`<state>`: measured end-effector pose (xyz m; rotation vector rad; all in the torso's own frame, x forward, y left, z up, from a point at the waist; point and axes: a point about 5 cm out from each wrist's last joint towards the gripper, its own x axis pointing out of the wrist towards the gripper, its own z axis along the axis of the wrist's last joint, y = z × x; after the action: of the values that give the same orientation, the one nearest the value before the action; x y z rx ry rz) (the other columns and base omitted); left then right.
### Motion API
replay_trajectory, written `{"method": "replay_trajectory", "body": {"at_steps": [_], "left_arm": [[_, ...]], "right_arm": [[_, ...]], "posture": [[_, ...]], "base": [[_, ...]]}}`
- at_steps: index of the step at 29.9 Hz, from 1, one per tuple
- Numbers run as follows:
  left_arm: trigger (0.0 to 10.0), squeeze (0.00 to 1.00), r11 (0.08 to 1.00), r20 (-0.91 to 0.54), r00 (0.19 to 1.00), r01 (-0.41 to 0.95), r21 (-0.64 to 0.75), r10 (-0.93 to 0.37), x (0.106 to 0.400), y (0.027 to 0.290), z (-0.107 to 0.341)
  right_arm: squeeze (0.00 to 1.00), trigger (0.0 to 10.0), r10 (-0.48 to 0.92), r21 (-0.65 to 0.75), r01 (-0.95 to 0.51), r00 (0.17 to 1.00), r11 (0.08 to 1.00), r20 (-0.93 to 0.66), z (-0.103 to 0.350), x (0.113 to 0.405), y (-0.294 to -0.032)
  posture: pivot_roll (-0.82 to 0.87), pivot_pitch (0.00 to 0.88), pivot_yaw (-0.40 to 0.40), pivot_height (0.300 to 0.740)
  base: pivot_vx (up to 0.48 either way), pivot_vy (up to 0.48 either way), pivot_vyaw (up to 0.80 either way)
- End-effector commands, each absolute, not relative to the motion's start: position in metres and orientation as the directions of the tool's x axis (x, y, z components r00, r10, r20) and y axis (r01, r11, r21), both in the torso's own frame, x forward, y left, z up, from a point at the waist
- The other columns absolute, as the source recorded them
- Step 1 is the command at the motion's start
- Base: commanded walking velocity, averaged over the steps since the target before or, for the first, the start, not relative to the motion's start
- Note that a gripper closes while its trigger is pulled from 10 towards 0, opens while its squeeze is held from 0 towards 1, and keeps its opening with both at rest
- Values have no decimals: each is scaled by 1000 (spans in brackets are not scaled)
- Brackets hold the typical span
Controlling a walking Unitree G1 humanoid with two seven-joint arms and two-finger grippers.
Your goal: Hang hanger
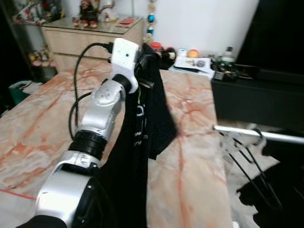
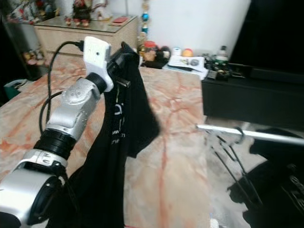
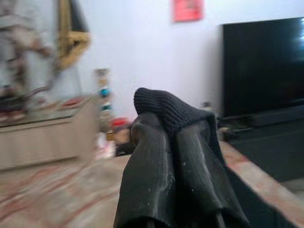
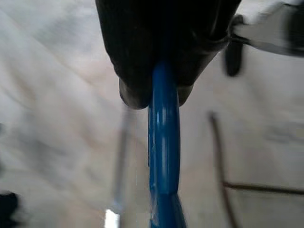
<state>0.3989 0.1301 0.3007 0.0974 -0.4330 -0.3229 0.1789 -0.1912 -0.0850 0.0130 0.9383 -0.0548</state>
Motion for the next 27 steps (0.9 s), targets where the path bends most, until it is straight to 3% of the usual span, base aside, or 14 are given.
{"method": "replay_trajectory", "body": {"at_steps": [1,8,16,23,25,26,27], "left_arm": [[10000,0,933,433,827,305,190,-359,396,117,310],[10000,0,915,311,860,377,145,-404,373,132,250],[10000,0,941,100,939,317,123,-329,320,175,179],[10000,0,929,-26,937,348,128,-347,281,181,154],[10000,431,921,-37,930,368,126,-366,276,179,153],[10000,431,919,-41,928,372,126,-370,274,178,153],[10000,827,917,-49,926,378,131,-374,272,177,152]], "right_arm": [[0,10000,-65,-27,73,592,997,-803,-83,180,-200],[0,10000,-65,-22,79,588,997,-806,-85,177,-199],[0,10000,-62,-25,72,578,997,-814,-86,174,-199],[0,10000,-61,-26,70,578,997,-814,-86,173,-199],[0,10000,-62,-26,69,578,997,-814,-86,173,-199],[0,10000,-62,-27,69,578,997,-814,-86,173,-199],[0,10000,-62,-27,69,578,997,-814,-86,173,-199]], "posture": [[192,0,-24,740],[187,0,-18,740],[209,0,-17,740],[204,0,-10,740],[202,0,-10,740],[202,0,-10,740],[202,0,-9,740]], "base": [[386,0,0],[95,0,0],[0,0,0],[0,0,0],[0,0,0],[0,0,0],[0,0,0]]}}
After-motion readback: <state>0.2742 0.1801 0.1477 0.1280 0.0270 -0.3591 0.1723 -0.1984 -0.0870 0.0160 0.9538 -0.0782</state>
